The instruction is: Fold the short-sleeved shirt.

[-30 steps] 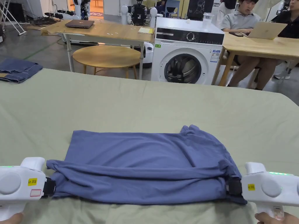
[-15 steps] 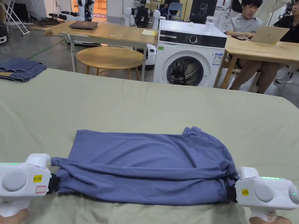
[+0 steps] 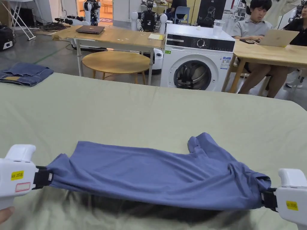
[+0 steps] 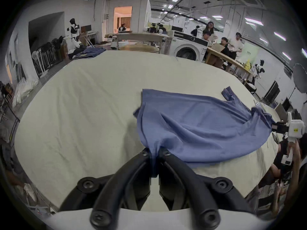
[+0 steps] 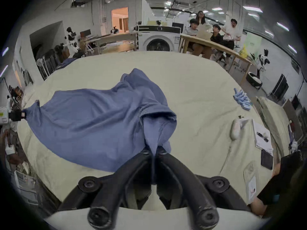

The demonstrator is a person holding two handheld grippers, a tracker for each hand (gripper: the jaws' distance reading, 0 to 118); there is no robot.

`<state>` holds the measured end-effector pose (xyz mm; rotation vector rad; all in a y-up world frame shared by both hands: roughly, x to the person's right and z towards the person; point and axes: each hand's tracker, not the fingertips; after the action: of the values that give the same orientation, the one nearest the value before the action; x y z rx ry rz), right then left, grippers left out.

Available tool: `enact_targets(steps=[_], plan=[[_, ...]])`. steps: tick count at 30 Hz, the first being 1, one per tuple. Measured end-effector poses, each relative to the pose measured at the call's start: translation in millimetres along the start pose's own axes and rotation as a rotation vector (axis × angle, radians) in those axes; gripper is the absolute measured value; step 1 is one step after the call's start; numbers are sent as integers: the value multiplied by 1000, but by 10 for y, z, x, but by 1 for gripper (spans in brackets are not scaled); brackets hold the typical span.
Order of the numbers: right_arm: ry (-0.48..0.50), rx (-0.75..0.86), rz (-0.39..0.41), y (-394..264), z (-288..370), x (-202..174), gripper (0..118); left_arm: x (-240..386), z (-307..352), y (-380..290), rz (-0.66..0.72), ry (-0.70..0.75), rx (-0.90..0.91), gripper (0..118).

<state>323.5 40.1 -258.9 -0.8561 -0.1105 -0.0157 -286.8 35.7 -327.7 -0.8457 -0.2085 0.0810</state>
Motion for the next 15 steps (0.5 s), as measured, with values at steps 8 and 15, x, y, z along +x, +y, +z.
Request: enact_targets(steps=[8,15], plan=[[-51,-148,84,-658,171,-204,2,-208,64,-626,22,24,-97,2],[-73,-278,94,-1086,-246,-256,2,-200,-179,-991,-19,49,-220,2]])
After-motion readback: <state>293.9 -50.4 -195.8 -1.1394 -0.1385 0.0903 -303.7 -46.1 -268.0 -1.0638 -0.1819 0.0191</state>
